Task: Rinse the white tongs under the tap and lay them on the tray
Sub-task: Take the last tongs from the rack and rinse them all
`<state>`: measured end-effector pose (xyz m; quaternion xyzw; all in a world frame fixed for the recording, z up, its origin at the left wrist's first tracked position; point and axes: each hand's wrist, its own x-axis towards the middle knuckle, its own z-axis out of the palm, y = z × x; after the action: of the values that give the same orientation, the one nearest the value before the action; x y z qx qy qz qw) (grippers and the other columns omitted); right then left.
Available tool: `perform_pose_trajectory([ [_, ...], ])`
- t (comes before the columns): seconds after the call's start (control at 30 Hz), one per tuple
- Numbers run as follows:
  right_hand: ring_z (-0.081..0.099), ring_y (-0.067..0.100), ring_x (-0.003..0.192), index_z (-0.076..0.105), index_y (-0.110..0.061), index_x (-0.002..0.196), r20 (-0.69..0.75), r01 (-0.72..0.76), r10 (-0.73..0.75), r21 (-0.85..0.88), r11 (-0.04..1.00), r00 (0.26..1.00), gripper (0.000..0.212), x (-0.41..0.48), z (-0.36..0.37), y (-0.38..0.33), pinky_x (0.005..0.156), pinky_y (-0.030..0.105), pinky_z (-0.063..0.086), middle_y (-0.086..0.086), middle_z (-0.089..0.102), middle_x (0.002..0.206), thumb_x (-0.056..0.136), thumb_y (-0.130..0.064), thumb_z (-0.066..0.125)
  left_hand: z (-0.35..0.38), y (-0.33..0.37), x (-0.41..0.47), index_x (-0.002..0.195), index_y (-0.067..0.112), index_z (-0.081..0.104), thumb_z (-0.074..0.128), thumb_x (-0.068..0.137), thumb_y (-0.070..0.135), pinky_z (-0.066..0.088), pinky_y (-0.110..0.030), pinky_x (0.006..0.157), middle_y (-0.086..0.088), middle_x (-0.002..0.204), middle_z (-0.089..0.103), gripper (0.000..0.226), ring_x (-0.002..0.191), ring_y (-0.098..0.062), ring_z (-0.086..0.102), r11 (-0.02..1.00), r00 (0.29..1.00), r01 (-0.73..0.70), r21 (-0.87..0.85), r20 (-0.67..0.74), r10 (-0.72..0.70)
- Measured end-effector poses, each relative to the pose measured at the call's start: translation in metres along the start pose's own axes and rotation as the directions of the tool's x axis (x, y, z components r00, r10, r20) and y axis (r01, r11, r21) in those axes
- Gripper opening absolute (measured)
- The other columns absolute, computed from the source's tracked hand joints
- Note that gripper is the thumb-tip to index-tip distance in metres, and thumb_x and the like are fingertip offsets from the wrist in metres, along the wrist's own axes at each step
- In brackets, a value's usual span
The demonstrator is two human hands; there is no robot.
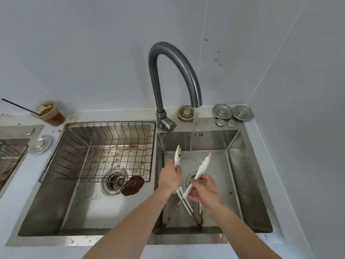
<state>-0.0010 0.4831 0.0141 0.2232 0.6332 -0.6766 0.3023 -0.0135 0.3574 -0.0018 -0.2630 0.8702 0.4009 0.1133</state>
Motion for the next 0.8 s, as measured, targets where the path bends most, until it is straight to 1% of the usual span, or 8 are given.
perform_pose_trajectory([
  [0.07,0.071,0.019,0.064,0.052,-0.008,0.096,-0.019,0.007,-0.008,-0.024,1.0,1.0,0.009,0.012,0.001,-0.006,0.05,0.024,0.056,0.013,0.065,0.085,0.09,-0.006,0.059,0.004,0.004,0.017,0.107,0.008,0.048,0.039,0.097,0.015,0.049,-0.03,0.05,-0.002,0.072,0.055,0.015,0.057,-0.021,0.061,0.999,0.999,0.008,-0.043,0.039,-0.007],
  [0.17,0.069,0.022,0.076,0.047,-0.007,0.106,-0.038,0.007,-0.008,-0.026,1.0,0.999,0.019,0.023,0.004,-0.007,0.053,0.023,0.057,0.013,0.064,0.093,0.091,-0.007,0.058,0.011,0.009,0.038,0.111,0.009,0.049,0.041,0.095,0.011,0.055,-0.034,0.055,-0.006,0.078,0.06,0.018,0.061,-0.022,0.063,0.989,0.995,0.064,-0.13,0.088,-0.052],
  [0.23,0.07,0.025,0.082,0.046,-0.007,0.107,-0.066,0.01,-0.012,-0.035,0.999,0.998,0.021,0.026,0.004,-0.005,0.06,0.028,0.059,0.016,0.064,0.1,0.09,-0.007,0.059,0.016,0.012,0.048,0.112,0.007,0.051,0.043,0.094,0.009,0.059,-0.037,0.061,-0.011,0.081,0.064,0.02,0.061,-0.022,0.065,0.978,0.99,0.103,-0.18,0.111,-0.084],
  [0.33,0.07,0.03,0.087,0.046,-0.006,0.102,-0.101,0.017,-0.021,-0.042,0.999,0.995,0.019,0.029,0.001,-0.003,0.07,0.036,0.06,0.019,0.063,0.104,0.09,-0.006,0.06,0.024,0.015,0.058,0.108,0.005,0.056,0.045,0.092,0.006,0.06,-0.039,0.065,-0.01,0.078,0.065,0.019,0.061,-0.023,0.066,0.971,0.986,0.137,-0.196,0.125,-0.114],
  [0.47,0.07,0.03,0.087,0.047,-0.006,0.104,-0.155,0.004,-0.02,-0.107,0.994,0.988,0.018,0.03,-0.002,-0.006,0.075,0.042,0.06,0.019,0.063,0.106,0.09,-0.008,0.058,0.035,0.021,0.065,0.107,-0.001,0.057,0.042,0.095,0.007,0.06,-0.041,0.07,-0.021,0.094,0.068,0.021,0.067,-0.028,0.065,0.971,0.983,0.14,-0.192,0.141,-0.114],
  [0.53,0.07,0.031,0.087,0.047,-0.004,0.106,-0.154,0.002,-0.017,-0.1,0.995,0.988,0.019,0.028,-0.004,-0.006,0.075,0.042,0.06,0.019,0.063,0.106,0.09,-0.008,0.058,0.039,0.025,0.068,0.108,-0.002,0.059,0.04,0.098,0.014,0.059,-0.042,0.071,-0.024,0.099,0.068,0.027,0.072,-0.032,0.067,0.977,0.985,0.132,-0.168,0.131,-0.111],
  [0.63,0.07,0.03,0.087,0.047,-0.004,0.106,-0.151,0.008,-0.022,-0.089,0.996,0.988,0.02,0.024,-0.007,-0.006,0.075,0.042,0.061,0.02,0.063,0.105,0.09,-0.008,0.058,0.044,0.028,0.072,0.104,0.0,0.061,0.038,0.099,0.025,0.057,-0.047,0.08,-0.024,0.105,0.066,0.035,0.091,-0.04,0.066,0.993,0.988,0.111,-0.041,0.111,-0.106],
  [0.8,0.071,0.028,0.083,0.048,-0.011,0.095,-0.153,0.041,-0.051,-0.068,0.997,0.987,0.012,0.019,-0.005,-0.006,0.066,0.034,0.061,0.015,0.065,0.099,0.089,-0.008,0.058,0.052,0.032,0.072,0.105,0.004,0.063,0.035,0.099,0.038,0.052,-0.039,0.084,-0.019,0.11,0.064,0.044,0.1,-0.036,0.062,0.983,0.99,0.129,0.135,0.042,-0.135],
])
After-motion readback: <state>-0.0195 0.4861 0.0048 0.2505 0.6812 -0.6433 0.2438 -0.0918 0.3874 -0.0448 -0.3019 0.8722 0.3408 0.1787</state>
